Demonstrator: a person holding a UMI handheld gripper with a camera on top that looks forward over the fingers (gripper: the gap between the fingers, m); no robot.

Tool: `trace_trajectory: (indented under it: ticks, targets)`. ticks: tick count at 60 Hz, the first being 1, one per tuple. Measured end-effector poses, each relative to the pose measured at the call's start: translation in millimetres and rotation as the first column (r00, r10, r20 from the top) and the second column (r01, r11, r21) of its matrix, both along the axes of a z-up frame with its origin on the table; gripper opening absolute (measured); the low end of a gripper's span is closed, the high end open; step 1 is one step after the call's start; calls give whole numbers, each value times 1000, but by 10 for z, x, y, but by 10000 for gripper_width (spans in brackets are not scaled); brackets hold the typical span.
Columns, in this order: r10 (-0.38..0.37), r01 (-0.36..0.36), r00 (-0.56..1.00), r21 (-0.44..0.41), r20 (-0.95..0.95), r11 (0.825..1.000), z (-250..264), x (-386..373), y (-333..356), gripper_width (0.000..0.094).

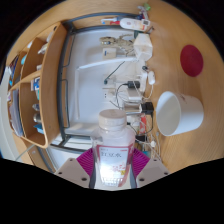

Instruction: Pour water

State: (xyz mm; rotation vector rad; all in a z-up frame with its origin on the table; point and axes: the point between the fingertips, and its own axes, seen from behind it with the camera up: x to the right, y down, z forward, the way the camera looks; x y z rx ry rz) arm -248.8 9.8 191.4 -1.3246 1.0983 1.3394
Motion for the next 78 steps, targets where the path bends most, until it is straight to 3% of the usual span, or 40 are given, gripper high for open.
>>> trace_trajectory:
  ticks: [19,39,46,51,55,60,66,72,78]
  targets:
    - [-1,-20,943,-60,-334,998,-268,126,26,476]
    - [8,-45,942,-104,-334,994,-332,123,-49,475]
    - [69,-74,993,-49,-99,996,12,102,-61,477]
    - [113,-120,967,18,229,993,285,128,-160,474]
    - [130,-148,835,-9,534,989,447,239,-168,477]
    - [55,-57,527,-29,848,998,544,714,-192,480]
    - [-24,65,186,12,982,998,678,1288,-204,483]
    - [0,124,28,-3,1000,992,521,1657,-211,487]
    - [71,167,-57,-61,996,984,135,1946,-205,490]
